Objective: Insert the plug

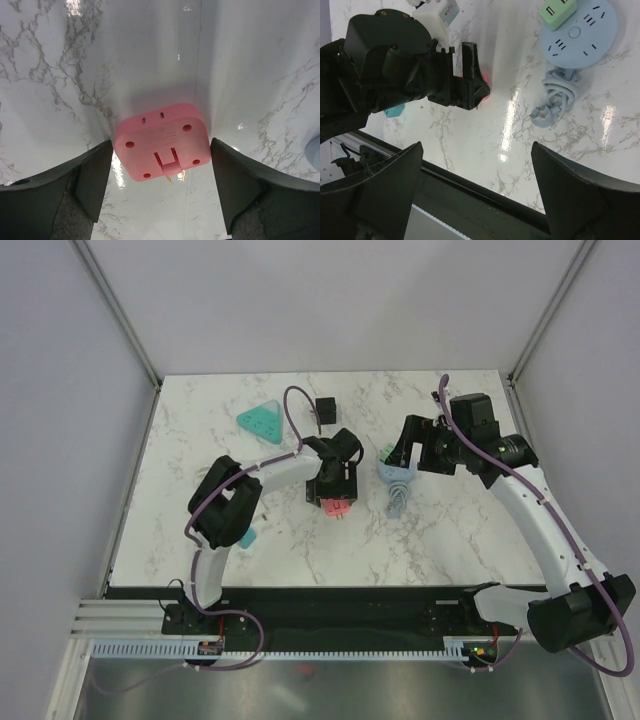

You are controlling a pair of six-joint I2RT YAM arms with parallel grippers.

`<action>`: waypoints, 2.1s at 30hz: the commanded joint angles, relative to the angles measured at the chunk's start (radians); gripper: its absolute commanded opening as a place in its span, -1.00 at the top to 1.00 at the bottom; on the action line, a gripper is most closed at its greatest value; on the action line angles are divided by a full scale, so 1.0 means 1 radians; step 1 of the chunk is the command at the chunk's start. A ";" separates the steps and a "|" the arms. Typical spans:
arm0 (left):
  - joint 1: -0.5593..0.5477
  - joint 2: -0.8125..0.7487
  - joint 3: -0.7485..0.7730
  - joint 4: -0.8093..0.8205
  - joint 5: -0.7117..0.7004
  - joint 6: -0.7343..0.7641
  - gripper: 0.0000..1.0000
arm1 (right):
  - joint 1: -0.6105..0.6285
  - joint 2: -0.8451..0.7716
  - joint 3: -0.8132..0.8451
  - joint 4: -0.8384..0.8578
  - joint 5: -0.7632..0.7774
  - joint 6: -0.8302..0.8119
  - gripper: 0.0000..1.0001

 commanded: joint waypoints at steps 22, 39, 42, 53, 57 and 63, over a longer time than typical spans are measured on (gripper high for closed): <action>-0.110 -0.115 -0.081 -0.017 -0.076 0.051 0.96 | 0.016 -0.045 -0.031 0.010 -0.063 0.065 -0.82; -0.117 -0.524 -0.256 0.148 0.163 0.370 0.95 | -0.110 0.153 0.047 -0.045 -0.415 0.024 -0.23; -0.130 -0.583 -0.273 0.149 0.177 0.431 0.95 | -0.087 0.176 0.056 -0.046 -0.391 0.036 -0.18; -0.219 -0.750 -0.388 0.328 0.232 0.632 0.96 | 0.128 0.210 -0.039 -0.048 -0.394 0.041 -0.33; -0.232 -0.773 -0.401 0.365 0.252 0.671 0.95 | 0.157 0.191 -0.071 -0.036 -0.403 0.056 -0.33; -0.246 -0.758 -0.411 0.392 0.303 0.709 0.95 | 0.189 0.188 -0.125 -0.025 -0.442 0.047 -0.15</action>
